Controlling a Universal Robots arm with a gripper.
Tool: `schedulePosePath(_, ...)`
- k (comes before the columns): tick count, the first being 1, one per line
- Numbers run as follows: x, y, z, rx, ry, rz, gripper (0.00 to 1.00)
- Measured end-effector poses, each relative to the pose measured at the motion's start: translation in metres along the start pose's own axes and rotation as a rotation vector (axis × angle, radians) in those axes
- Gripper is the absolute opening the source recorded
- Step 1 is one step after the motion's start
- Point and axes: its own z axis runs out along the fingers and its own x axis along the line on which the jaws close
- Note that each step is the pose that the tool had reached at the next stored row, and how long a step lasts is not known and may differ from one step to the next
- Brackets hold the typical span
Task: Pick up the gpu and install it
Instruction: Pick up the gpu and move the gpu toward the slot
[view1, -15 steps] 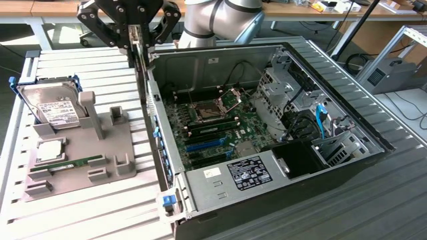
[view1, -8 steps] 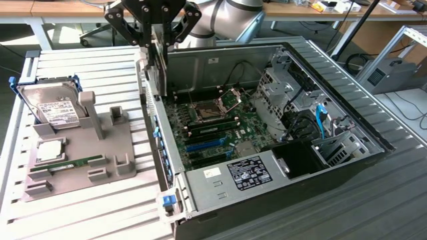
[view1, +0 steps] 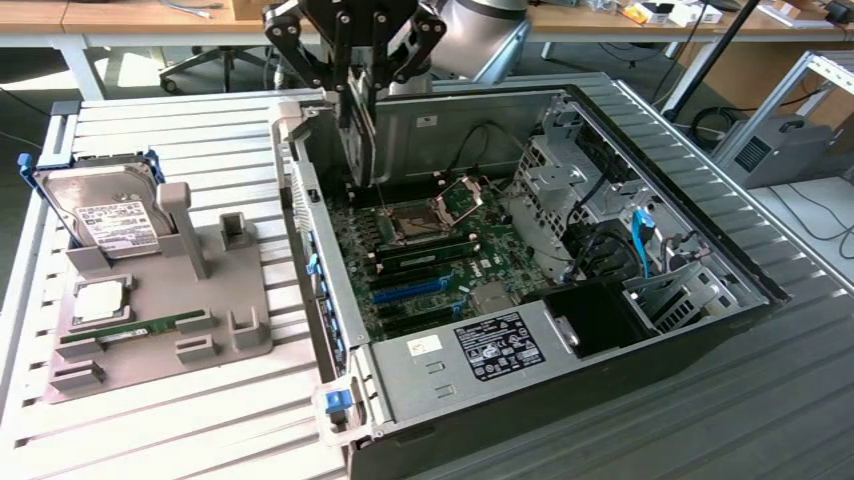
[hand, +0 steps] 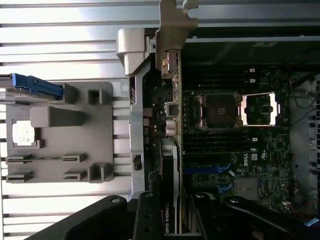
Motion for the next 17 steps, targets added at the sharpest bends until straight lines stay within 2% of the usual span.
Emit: schedulePosePath(17, -0.076, 0.0022, 0.0019, 0.0000, -0.0001, 0.000, 0.27)
